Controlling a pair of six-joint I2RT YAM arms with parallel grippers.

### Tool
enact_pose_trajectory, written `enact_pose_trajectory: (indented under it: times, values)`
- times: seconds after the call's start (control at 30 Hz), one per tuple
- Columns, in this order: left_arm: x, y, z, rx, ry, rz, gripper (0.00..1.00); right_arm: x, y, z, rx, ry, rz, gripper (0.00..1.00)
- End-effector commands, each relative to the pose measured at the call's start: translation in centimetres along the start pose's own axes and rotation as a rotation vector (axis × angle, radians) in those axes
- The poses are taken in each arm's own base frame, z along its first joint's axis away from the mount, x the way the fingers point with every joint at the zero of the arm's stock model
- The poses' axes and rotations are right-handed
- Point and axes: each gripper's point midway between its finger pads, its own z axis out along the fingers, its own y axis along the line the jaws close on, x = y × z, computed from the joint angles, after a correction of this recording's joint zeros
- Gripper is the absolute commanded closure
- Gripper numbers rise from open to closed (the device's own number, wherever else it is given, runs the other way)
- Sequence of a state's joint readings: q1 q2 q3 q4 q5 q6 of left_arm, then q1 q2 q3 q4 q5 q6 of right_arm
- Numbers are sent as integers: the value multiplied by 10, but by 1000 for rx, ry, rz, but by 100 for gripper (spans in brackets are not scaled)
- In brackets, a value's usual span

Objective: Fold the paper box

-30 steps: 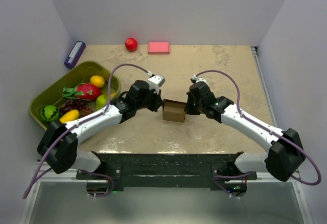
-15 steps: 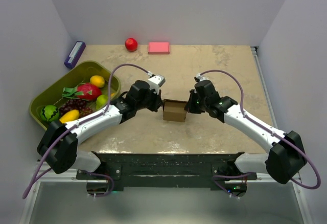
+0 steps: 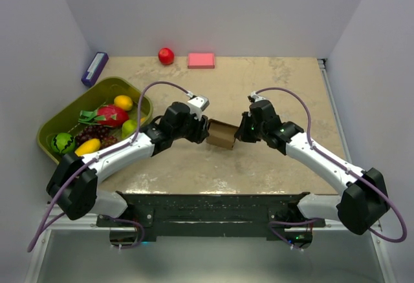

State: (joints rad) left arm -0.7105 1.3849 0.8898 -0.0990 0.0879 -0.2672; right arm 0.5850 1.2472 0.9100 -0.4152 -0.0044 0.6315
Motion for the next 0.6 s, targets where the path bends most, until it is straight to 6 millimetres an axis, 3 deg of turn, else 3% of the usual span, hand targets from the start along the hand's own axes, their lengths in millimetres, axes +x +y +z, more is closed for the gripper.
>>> enact_pose_trajectory:
  times: [0.0, 0.2, 0.33, 0.57]
  values:
    - [-23, -10, -10, 30, -95, -2, 45, -16, 2, -9, -2, -54, -31, 100]
    - [-40, -11, -8, 42, -196, -42, 33, -8, -4, -6, 10, -34, -41, 100]
    - [-38, 3, 2, 53, -214, -119, 32, -6, -6, -7, 16, -33, -41, 100]
    - [-41, 0, 14, 130, -252, -170, 31, -3, -9, -6, 25, -22, -39, 100]
